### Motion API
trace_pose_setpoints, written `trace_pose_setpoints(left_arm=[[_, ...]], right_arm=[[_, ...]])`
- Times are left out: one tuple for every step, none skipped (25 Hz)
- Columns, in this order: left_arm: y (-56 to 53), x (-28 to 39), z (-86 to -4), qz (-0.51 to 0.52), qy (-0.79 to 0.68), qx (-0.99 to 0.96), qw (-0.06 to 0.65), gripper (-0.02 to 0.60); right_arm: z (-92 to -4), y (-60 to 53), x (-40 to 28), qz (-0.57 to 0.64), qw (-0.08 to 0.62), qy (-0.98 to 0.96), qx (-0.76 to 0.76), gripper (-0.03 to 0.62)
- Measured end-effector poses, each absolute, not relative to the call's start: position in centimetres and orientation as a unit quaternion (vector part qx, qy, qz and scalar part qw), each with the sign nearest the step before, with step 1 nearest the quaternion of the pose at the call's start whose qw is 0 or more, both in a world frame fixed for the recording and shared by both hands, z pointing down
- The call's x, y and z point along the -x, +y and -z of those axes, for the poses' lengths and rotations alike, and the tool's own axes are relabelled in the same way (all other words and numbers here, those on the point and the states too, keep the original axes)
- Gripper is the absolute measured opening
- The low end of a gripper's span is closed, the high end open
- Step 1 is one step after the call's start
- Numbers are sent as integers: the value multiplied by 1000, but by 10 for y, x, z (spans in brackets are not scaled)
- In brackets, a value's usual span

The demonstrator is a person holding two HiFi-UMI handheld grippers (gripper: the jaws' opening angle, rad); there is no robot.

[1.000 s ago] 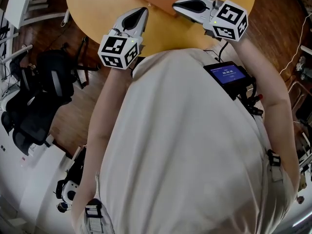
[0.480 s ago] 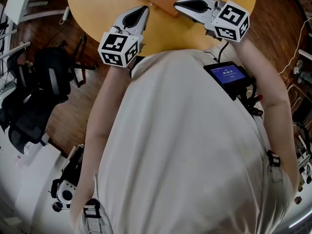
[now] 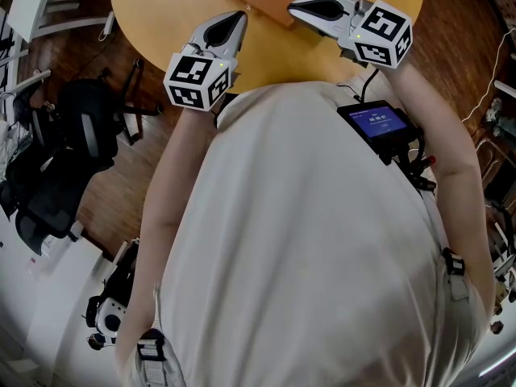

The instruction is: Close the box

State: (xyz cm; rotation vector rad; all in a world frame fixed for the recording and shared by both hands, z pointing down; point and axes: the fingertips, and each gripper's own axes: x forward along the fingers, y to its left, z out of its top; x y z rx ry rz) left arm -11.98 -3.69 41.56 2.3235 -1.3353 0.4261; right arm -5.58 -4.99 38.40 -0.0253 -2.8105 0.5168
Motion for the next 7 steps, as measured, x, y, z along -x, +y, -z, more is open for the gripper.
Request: trace_pose_setpoints(left_arm=[[-37, 119, -416, -154, -481, -837, 212, 2], [-37, 119, -417, -155, -480, -837, 212, 2], [-37, 118, -418, -156, -480, -837, 212, 0], [-37, 117, -419, -157, -479, -837, 212, 2], [-37, 117, -419, -158, -479, -837, 212, 0], [-37, 116, -420, -159, -479, -837, 212, 1], [-37, 116, -421, -160, -478, -837, 212, 1]], right_arm=[[-385, -50, 55, -179, 141, -974, 9, 0], [-385, -50, 55, -180, 140, -974, 9, 0], [-386, -49, 54, -180, 140, -974, 9, 0], [-387, -49, 54, -180, 139, -974, 9, 0], [-387, -49, 54, -181, 139, -974, 9, 0], [-388, -49, 53, -181, 139, -974, 9, 0], [-388, -49, 53, -180, 138, -974, 9, 0]])
